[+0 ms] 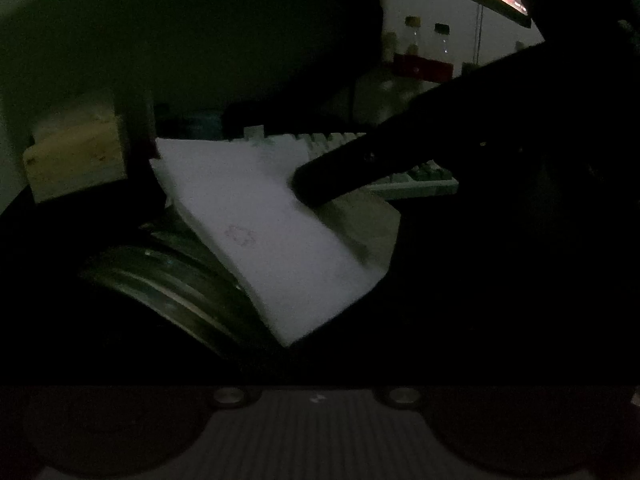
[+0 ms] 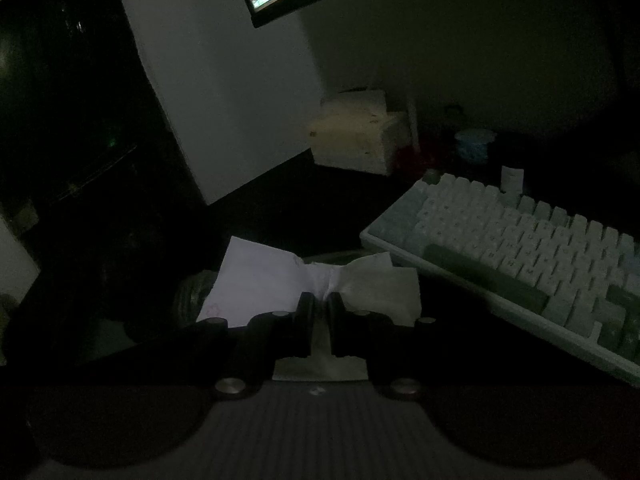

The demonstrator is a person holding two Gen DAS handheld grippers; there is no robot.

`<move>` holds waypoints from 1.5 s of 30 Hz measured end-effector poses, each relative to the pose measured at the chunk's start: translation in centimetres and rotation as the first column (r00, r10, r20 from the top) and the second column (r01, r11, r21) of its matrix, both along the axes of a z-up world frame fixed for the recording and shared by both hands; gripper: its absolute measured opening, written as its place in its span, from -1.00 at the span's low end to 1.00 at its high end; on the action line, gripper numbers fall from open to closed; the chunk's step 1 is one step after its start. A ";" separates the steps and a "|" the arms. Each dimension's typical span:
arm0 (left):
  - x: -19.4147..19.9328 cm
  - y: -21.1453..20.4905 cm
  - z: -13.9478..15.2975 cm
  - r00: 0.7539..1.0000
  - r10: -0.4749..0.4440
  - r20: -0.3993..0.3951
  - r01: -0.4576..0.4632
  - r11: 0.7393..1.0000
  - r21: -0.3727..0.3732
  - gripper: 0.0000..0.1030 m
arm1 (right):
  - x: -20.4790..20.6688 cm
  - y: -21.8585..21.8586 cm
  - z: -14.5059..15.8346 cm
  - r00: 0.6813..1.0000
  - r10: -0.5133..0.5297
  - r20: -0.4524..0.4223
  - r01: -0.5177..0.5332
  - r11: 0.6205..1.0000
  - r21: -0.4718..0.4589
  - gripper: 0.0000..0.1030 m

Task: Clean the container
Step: 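Press the tissue against the jar rim with the right tool while the left tool holds the jar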

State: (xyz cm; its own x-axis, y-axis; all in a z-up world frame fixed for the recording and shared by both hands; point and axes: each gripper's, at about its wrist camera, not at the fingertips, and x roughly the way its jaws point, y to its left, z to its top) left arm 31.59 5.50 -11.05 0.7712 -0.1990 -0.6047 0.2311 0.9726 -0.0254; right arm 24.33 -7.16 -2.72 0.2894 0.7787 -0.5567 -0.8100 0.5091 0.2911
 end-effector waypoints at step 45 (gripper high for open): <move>7.2 2.5 0.2 0.998 0.002 0.061 -0.003 1.000 0.020 -0.77 | 0.5 -0.9 0.1 0.999 -0.033 -0.002 0.033 0.999 0.000 -0.80</move>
State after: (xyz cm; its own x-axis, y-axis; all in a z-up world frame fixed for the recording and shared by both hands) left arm 38.78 7.96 -10.83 0.8074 -0.1854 -0.5601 0.2294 0.9733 0.0085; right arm 24.80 -8.07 -2.65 0.3136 0.7691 -0.5569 -0.7921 0.5353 0.2932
